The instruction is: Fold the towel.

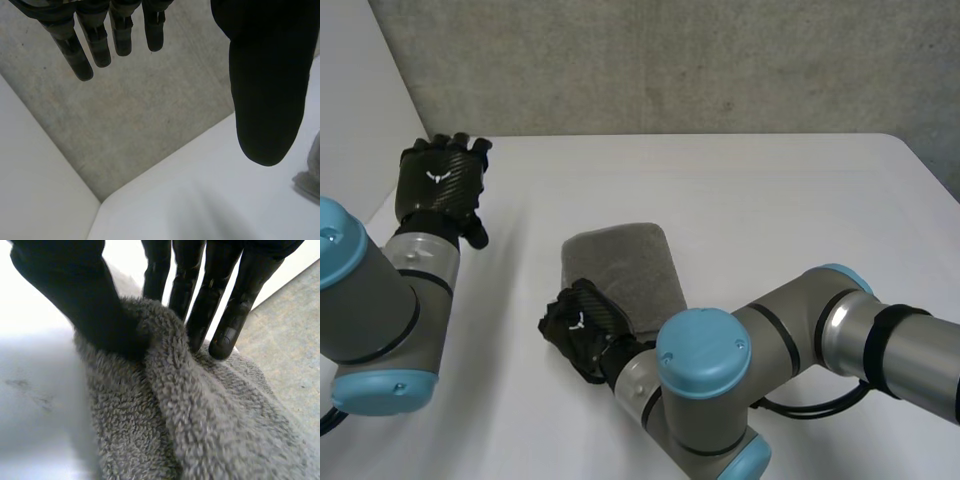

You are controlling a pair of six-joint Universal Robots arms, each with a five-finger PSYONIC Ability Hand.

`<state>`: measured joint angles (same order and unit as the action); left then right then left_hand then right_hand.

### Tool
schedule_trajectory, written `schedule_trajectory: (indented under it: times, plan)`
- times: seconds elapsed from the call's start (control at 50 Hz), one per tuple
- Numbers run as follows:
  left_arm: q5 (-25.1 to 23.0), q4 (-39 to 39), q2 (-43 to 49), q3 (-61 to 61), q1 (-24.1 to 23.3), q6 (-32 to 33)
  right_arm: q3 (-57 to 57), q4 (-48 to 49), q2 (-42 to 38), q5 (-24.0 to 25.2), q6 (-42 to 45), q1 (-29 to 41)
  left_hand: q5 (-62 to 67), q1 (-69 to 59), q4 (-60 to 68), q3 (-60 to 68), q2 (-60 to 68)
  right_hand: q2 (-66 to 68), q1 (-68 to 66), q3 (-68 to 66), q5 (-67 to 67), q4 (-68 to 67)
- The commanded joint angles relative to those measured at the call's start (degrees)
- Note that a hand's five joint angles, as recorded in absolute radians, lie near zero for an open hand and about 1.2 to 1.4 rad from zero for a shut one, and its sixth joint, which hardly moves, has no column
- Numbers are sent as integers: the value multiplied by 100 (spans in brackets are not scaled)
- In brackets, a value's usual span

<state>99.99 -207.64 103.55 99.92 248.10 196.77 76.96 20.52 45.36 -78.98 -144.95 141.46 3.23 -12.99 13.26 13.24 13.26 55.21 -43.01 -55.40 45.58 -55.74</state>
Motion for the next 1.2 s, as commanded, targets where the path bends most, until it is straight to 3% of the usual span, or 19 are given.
schedule_trajectory:
  times: [0.02,0.1,0.2,0.3,0.42,0.64,0.74,0.88,1.08,1.2]
  plan:
    - [-682,-13,16,-147,-94,-366,12,-4,850,-424,-646,-215,169,-193,166,168,167,-4521,3301,4540,-4558,4574]
    - [-859,-4,25,-315,-253,-596,30,-22,1221,-628,-1264,-497,220,-244,217,219,217,-4521,3301,4540,-4558,4574]
    - [-1096,13,148,-570,-578,-1202,48,-442,1625,-637,-2421,-1023,1279,-1303,1276,1278,1277,-4521,3301,4540,-4558,4574]
    - [-1360,179,490,-780,-833,-1975,-5,-908,1626,-619,-2923,-1480,1263,-1287,1260,1262,1260,-4521,3301,4540,-4558,4574]
    - [-1342,715,1140,-965,-1009,-2099,-128,-1120,1249,-488,-3267,-1815,1195,-1219,1192,1194,1193,-4521,3301,4540,-4558,4574]
    - [-1166,1165,1871,-1097,-974,-2011,-532,-1287,335,-171,-3259,-1789,960,-984,957,959,957,-4521,3301,4540,-4558,4574]
    - [-868,1147,1897,-1027,-877,-1345,-769,-1620,-78,-153,-3215,-1745,659,-683,656,658,656,-4521,3301,4540,-4558,4574]
    - [-806,1173,1906,-974,-798,-580,-1086,-2060,-256,-267,-2786,-1710,153,-177,150,151,150,-4521,3301,4540,-4558,4574]
    - [-859,1173,1185,-1027,-815,-534,-1007,-2034,957,-716,-2564,-1789,102,-126,99,101,99,-4521,3301,4540,-4558,4574]
    - [-868,1296,247,-1395,-886,-578,-998,-1911,2012,-1401,-2564,-1982,102,-126,99,101,99,-4521,3301,4540,-4558,4574]
